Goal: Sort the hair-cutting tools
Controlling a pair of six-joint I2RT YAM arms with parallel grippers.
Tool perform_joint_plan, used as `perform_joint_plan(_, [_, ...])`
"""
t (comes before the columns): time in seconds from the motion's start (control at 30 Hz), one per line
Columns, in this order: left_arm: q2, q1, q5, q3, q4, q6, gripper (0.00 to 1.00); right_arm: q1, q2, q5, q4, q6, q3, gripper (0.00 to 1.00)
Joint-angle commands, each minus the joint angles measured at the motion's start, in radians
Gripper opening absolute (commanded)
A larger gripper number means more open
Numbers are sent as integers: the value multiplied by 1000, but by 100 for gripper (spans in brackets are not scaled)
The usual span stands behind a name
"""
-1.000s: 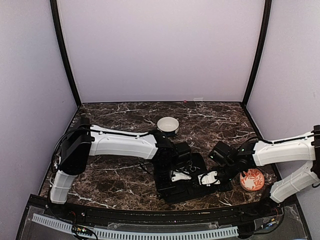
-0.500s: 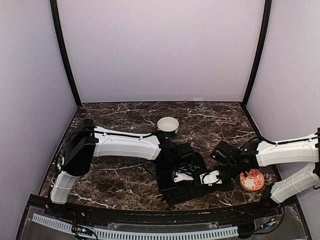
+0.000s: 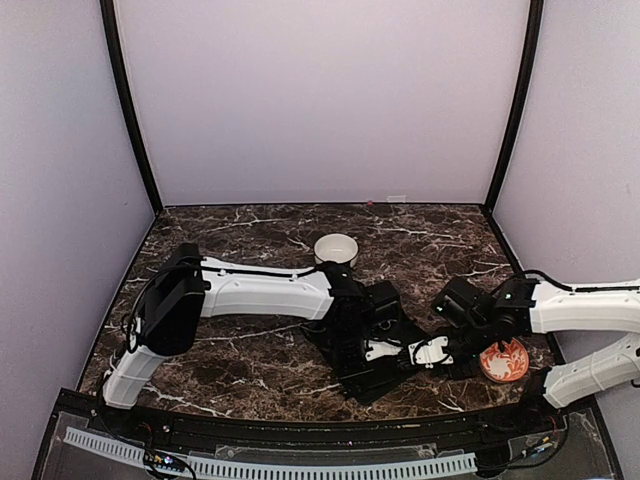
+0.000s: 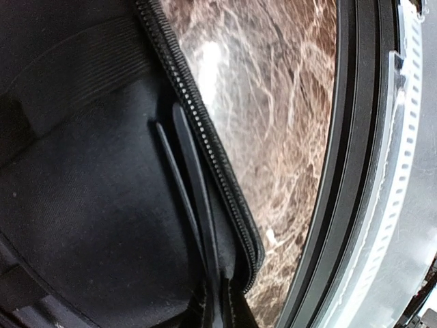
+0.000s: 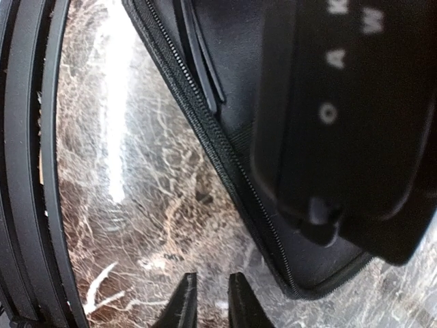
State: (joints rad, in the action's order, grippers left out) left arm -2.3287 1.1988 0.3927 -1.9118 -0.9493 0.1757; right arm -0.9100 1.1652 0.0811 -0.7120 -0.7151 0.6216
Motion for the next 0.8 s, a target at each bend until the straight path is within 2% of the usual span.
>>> perform_joint_plan(0.0, [-22, -2, -5, -38, 97, -7, 1, -3, -34, -32, 12, 20, 16, 18])
perform_joint_plan(0.27, [-35, -19, 8, -65, 76, -36, 1, -2, -38, -97, 128, -14, -19, 28])
perform_joint_plan(0.77, [-32, -28, -2, -65, 43, -73, 1, -2, 56, -115, 319, -108, -37, 30])
